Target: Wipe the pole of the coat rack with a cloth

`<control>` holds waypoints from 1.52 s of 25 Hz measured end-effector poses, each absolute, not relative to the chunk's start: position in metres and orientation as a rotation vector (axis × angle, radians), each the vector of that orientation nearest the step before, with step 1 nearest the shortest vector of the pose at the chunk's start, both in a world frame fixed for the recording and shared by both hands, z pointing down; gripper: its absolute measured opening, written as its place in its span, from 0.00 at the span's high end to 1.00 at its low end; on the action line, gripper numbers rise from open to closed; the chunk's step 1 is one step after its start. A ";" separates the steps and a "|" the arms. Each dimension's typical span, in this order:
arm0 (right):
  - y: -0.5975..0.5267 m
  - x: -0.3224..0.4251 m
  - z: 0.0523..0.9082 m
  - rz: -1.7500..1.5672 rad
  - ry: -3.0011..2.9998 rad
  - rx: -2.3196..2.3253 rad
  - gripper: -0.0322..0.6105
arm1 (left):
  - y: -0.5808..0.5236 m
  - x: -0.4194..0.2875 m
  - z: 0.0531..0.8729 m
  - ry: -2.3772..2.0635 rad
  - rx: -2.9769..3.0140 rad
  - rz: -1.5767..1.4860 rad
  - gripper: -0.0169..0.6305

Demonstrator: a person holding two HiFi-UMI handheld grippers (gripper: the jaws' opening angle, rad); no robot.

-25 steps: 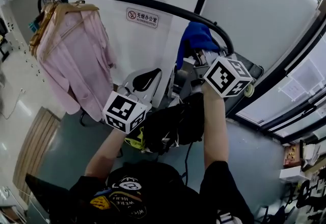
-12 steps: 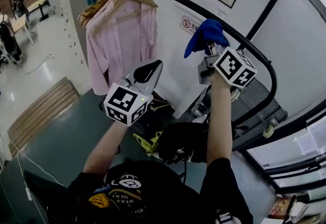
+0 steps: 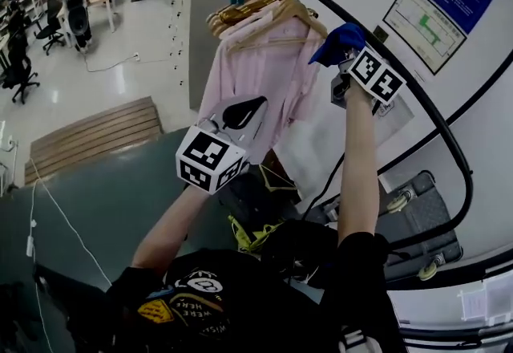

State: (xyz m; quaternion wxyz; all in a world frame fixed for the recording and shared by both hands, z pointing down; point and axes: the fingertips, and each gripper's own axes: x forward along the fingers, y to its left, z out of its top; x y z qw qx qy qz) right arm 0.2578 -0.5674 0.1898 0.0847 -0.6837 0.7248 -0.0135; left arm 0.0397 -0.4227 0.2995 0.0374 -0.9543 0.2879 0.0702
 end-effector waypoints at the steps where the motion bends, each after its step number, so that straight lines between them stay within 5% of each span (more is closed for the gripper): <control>1: -0.578 0.253 0.190 -0.038 2.171 -2.039 0.85 | -0.425 0.036 0.301 0.900 -2.926 0.209 0.98; 10: -0.524 0.267 0.188 0.007 2.152 -2.040 0.85 | -0.415 0.058 0.292 0.770 -2.966 0.229 0.98; 26: -0.215 0.380 0.178 0.234 1.674 -2.305 0.85 | -0.266 0.244 0.269 -0.028 -3.100 0.376 0.98; 38: -0.270 0.366 0.178 0.170 1.824 -2.191 0.86 | -0.276 0.251 0.265 0.084 -3.077 0.366 0.98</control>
